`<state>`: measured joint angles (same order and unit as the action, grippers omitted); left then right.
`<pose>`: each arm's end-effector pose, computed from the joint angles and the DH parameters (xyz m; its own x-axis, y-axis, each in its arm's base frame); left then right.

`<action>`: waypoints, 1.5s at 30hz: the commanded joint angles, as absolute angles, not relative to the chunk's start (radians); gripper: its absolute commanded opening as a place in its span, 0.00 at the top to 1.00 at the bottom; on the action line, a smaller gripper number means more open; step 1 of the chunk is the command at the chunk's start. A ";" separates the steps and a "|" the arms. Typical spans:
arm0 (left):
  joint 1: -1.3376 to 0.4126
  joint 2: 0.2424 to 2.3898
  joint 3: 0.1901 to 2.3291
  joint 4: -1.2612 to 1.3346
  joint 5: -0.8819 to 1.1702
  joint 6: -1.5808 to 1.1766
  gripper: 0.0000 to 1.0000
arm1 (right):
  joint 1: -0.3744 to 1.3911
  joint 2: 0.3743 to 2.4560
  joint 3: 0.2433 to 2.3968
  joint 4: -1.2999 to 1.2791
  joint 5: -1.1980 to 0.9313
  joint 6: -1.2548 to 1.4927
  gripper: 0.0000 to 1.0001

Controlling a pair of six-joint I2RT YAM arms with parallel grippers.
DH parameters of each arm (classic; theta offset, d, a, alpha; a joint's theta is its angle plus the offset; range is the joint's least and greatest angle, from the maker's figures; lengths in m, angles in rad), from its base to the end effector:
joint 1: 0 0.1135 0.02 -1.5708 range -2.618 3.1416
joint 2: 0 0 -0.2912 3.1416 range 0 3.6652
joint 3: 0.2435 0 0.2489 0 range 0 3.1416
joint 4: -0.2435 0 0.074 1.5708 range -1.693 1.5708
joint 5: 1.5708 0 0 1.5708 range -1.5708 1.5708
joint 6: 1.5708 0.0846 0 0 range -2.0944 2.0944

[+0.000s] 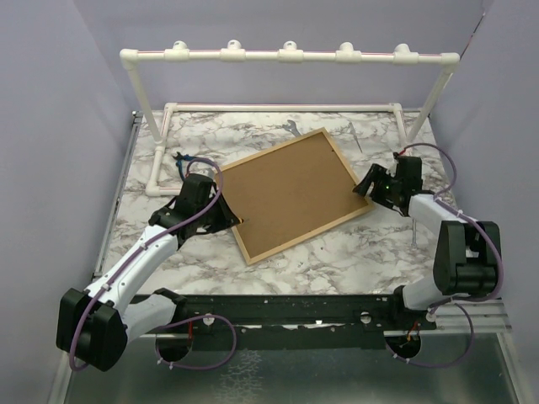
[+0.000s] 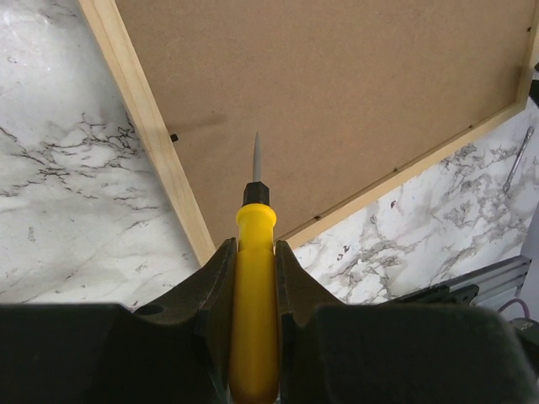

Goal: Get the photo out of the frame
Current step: Adjust the photo frame at the center of the board.

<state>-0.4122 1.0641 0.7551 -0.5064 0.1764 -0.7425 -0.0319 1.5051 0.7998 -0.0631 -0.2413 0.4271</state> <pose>0.2093 -0.1077 0.2373 -0.8327 -0.3624 -0.4187 -0.0792 0.8263 -0.5577 0.3365 0.0095 0.1847 -0.6905 0.4245 -0.5856 0.1596 0.8792 0.4490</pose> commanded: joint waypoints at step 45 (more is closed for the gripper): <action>-0.404 1.027 0.812 -0.532 0.163 -0.700 1.00 | 0.000 1.409 0.660 -0.036 -0.398 0.513 0.30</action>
<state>-0.4114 1.0512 0.7967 -0.5335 0.1360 -0.7170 -0.0017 1.4010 0.6849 -0.0982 -0.3035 0.5129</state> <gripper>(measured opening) 0.214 0.700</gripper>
